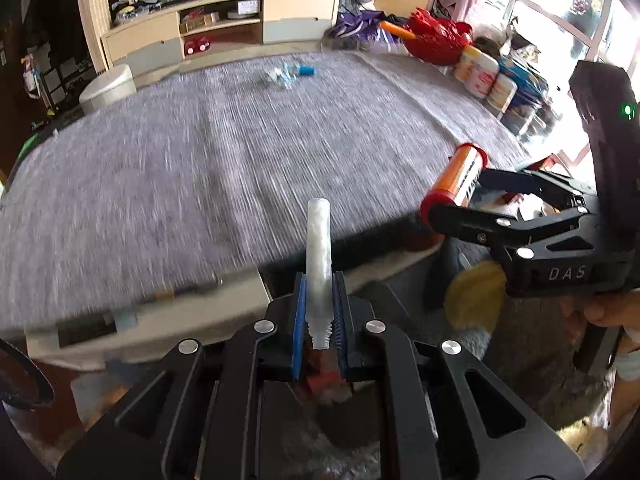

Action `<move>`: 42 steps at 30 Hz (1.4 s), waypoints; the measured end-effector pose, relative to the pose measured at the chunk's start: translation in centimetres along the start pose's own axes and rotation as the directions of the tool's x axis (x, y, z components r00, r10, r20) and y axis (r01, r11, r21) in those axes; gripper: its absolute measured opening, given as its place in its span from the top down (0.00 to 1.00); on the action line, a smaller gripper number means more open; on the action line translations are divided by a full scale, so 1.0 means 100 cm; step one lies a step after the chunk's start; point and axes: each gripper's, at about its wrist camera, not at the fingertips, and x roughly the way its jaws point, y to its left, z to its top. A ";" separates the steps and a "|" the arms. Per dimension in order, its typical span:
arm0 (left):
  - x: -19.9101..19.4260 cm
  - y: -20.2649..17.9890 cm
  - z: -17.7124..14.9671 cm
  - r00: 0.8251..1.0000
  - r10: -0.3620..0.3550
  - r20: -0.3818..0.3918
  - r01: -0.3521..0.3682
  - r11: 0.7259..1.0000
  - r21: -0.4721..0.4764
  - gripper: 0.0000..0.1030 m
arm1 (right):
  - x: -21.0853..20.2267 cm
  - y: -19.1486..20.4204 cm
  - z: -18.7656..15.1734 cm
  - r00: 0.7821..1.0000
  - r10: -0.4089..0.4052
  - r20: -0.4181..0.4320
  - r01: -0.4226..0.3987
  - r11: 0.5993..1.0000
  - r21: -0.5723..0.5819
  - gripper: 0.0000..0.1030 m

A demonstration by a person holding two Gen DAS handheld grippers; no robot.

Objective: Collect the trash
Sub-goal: 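Lower the M&M's tube and white stick below the table edge to the grey bin, then open both tools over the bin to drop the items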

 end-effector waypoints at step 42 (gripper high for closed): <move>0.088 -0.002 -0.108 0.973 -0.079 -0.215 0.040 0.983 -0.181 0.18 | 0.072 -0.010 -0.096 0.975 0.003 -0.223 0.020 0.995 0.101 0.03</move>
